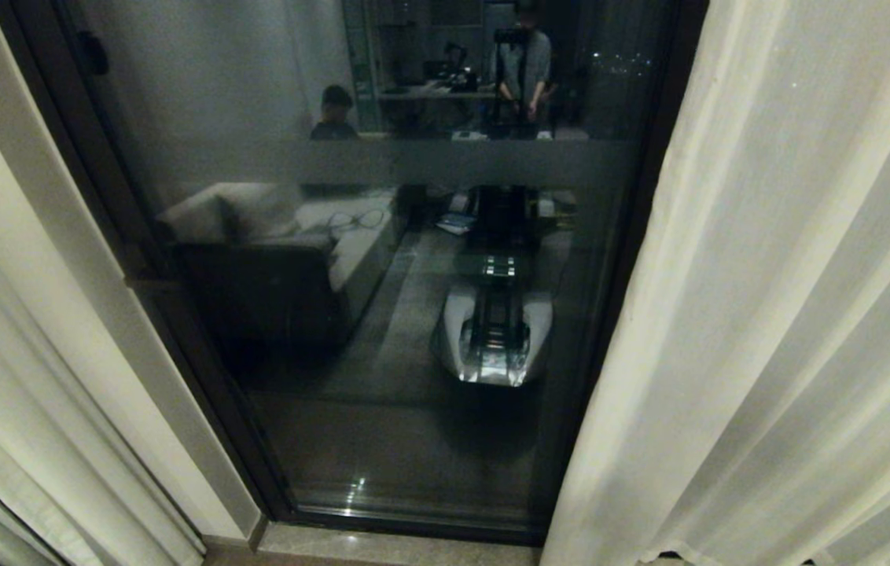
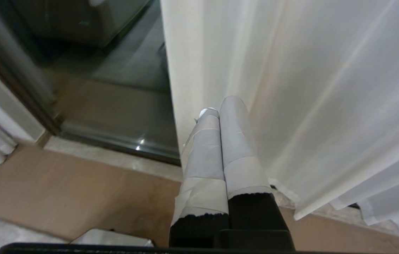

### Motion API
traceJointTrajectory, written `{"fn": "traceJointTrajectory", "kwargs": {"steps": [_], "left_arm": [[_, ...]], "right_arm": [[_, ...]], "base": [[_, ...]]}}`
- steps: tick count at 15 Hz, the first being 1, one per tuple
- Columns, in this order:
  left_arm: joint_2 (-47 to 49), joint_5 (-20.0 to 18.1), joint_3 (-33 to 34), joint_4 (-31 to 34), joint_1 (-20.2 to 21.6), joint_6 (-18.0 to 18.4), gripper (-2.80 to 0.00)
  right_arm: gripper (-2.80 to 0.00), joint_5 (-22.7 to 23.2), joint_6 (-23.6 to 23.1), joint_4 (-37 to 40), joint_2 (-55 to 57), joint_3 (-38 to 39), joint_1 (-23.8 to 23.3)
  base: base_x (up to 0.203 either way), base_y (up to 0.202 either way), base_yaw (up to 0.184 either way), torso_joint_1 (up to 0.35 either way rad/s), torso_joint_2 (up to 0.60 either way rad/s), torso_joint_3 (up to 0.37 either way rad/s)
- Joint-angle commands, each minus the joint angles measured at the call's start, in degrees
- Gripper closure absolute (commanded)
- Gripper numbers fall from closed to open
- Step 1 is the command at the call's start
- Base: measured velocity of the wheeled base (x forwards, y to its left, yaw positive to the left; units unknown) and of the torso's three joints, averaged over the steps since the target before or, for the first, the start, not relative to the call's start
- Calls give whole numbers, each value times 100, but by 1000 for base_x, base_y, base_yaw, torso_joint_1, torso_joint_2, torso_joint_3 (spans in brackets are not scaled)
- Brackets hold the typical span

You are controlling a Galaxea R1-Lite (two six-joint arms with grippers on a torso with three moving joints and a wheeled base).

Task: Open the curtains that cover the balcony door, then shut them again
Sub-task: Close the inner curtains on both sides

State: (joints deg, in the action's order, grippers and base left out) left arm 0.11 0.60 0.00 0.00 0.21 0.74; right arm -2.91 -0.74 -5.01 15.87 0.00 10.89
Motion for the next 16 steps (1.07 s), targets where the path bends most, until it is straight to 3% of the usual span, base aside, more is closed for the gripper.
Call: {"fn": "traceJointTrajectory", "kwargs": {"steps": [1,4,9,11,16], "left_arm": [[-2,2,0,0,6,5,0],[-2,2,0,0,0,5,0],[-2,2,0,0,3,5,0],[-2,2,0,0,5,5,0],[-2,2,0,-7,5,5,0]], "right_arm": [[0,1,33,132,21,0,36],[0,-2,93,159,30,0,-157],[0,284,-157,157,-167,0,-1271],[0,291,-360,167,-224,0,-1278],[0,308,-284,164,-1384,0,-1129]], "base": [[0,0,0,0,0,0],[0,0,0,0,0,0],[0,0,0,0,0,0],[0,0,0,0,0,0],[0,0,0,0,0,0]]}}
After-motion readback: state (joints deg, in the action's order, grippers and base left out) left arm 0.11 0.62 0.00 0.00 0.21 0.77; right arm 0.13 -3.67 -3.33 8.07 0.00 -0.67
